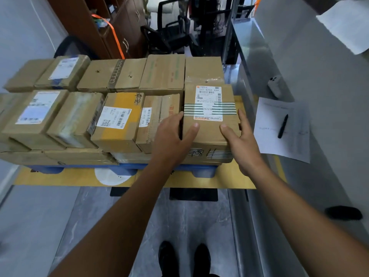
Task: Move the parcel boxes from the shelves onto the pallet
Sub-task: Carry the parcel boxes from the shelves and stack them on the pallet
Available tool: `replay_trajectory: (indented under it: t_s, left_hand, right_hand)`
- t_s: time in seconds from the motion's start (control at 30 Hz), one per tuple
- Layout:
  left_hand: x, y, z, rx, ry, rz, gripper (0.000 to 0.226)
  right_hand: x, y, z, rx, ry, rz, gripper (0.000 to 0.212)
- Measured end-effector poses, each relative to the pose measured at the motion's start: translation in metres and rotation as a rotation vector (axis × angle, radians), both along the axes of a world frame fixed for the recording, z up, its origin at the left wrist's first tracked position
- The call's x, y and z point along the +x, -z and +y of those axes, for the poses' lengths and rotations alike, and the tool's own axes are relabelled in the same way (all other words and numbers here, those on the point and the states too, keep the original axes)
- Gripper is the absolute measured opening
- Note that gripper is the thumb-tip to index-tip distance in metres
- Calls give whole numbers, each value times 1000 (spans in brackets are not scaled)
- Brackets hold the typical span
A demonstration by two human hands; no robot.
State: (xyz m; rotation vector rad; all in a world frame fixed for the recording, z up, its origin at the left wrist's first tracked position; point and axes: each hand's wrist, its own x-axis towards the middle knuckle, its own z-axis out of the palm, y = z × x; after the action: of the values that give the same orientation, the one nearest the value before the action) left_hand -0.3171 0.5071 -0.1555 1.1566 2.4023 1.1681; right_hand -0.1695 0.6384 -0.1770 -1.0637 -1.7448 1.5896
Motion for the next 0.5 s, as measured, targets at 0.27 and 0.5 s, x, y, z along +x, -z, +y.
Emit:
replay_trajectory:
  t_s: [0.27, 0.5]
  left_hand:
    - [3, 3, 1, 9, -41, -27, 63]
    - [-6, -8, -11, 56, -62, -46, 81]
  right_hand:
    - [1, -2, 4, -16, -57, -16, 64]
    - [8, -33, 7, 153, -7, -129, 80]
